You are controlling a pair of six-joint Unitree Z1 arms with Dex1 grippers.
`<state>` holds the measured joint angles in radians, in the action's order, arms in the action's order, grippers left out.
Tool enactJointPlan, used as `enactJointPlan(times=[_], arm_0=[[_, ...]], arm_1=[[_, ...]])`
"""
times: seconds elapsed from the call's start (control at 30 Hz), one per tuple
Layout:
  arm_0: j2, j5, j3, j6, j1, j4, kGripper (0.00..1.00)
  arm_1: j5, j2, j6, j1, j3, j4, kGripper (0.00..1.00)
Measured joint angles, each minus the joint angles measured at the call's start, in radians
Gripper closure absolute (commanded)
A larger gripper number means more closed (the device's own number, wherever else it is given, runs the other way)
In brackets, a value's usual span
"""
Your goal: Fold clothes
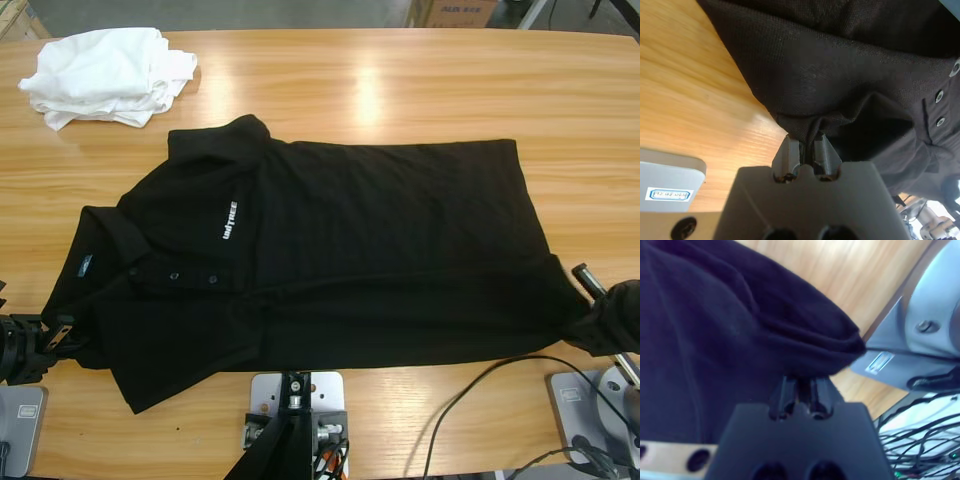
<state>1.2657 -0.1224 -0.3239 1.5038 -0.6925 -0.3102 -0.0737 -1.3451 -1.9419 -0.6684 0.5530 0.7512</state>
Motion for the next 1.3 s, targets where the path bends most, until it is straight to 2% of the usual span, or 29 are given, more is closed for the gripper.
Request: enactJointPlan(times=[0.07,0.13,0.17,0.27,0.37,0.47,0.6,0.73,0.8,0.87,0.93,1.03,1.17,1.3], arm_0=[[0.0,-0.014,0.0,0.002,0.0,-0.004,0.271],[0.0,-0.023,-0.001,0.007,0.0,-0.012,0.222],[-0.003,-0.026,-0.008,0.012,0.0,-0.025,0.142],[-0.037,-0.029,-0.062,0.029,0.0,-0.123,0.119],[-0.106,-0.028,-0.171,0.022,0.0,-0.278,0.079],[-0.145,-0.021,-0.291,-0.099,0.029,-0.369,0.083],[-0.117,-0.012,-0.45,-0.485,0.146,-0.388,0.092],[-0.001,0.006,-0.603,-0.885,0.206,-0.319,0.087],[0.078,0.005,-0.667,-1.02,0.235,-0.297,0.091],[0.158,-0.068,-0.723,-1.1,0.299,-0.287,0.154],[0.244,-0.203,-0.77,-1.167,0.393,-0.277,0.211],[0.391,-0.362,-0.855,-1.22,0.505,-0.268,0.216],[0.541,-0.426,-0.967,-1.184,0.546,-0.254,0.215],[0.629,-0.427,-0.984,-1.148,0.563,-0.235,0.184]], arm_1=[[-0.002,-0.005,-0.003,0.0,0.034,0.012,0.0],[0.01,-0.01,0.004,0.0,0.094,0.061,0.0],[0.025,-0.011,0.013,-0.001,0.134,0.096,0.0],[0.078,-0.02,0.078,-0.001,0.279,0.226,0.0],[0.155,-0.032,0.195,-0.002,0.391,0.293,0.0],[0.216,-0.057,0.394,-0.001,0.476,0.294,0.0],[0.263,-0.106,0.745,0.025,0.57,0.278,0.0],[0.27,-0.139,1.049,0.103,0.615,0.231,0.004],[0.27,-0.152,1.198,0.141,0.62,0.194,0.004],[0.268,-0.155,1.296,0.181,0.621,0.176,0.004],[0.261,-0.155,1.347,0.213,0.624,0.169,0.005],[0.258,-0.155,1.376,0.229,0.627,0.163,0.009],[0.258,-0.156,1.384,0.234,0.628,0.161,0.009],[0.258,-0.171,1.387,0.235,0.628,0.153,0.009]])
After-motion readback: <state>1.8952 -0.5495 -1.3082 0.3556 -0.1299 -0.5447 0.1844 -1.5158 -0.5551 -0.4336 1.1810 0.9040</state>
